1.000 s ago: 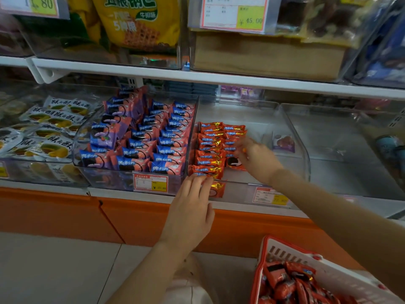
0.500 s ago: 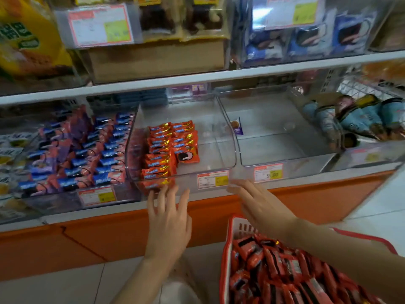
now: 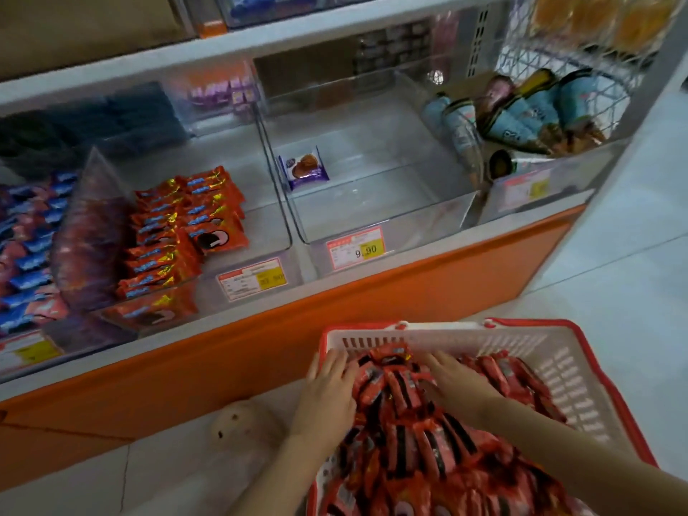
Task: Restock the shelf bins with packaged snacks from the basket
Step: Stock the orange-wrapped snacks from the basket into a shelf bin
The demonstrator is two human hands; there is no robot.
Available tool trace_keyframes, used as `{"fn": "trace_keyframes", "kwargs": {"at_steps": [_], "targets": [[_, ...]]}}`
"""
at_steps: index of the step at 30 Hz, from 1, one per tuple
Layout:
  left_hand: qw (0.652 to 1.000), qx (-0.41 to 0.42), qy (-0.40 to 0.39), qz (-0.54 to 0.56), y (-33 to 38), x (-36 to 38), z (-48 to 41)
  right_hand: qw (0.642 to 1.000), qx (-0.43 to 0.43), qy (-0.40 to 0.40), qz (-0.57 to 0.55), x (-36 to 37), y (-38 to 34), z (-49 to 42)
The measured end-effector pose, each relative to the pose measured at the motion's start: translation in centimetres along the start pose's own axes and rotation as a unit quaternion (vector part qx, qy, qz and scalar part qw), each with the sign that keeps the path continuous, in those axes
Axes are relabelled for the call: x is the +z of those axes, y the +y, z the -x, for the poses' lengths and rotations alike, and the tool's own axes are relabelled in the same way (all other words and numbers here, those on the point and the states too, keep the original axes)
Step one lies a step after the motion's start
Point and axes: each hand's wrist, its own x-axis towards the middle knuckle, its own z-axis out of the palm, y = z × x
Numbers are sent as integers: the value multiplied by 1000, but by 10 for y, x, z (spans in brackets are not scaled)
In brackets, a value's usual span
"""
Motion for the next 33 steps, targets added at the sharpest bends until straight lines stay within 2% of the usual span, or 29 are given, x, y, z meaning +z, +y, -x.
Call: {"fn": "trace_keyframes", "kwargs": {"at_steps": [4, 8, 12, 17, 25, 28, 30, 33], "targets": [[998, 18, -65, 12, -1, 26, -18, 1000, -7, -15, -21, 20, -1, -3], [991, 30, -125, -35, -5, 43, -33, 999, 15, -25, -35, 37, -13, -12], [985, 29, -168, -37, -5, 52, -45, 998, 48, -20, -33, 44, -22, -23], [988, 15, -149, -26, -2, 62, -54, 997, 77, -18, -25, 48, -26, -35], [991, 7, -111, -68, 3, 62, -63, 994, 62, -26, -83, 33, -22, -27], [994, 7, -111, -2, -1, 59, -57, 986, 60, -19, -156, 23, -23, -20], [992, 7, -86, 88, -2, 53, -50, 977, 52, -13, -206, 17, -24, -14], [971, -17, -37, 237, -4, 39, -32, 955, 44, -17, -292, 9, -28, -6]]}}
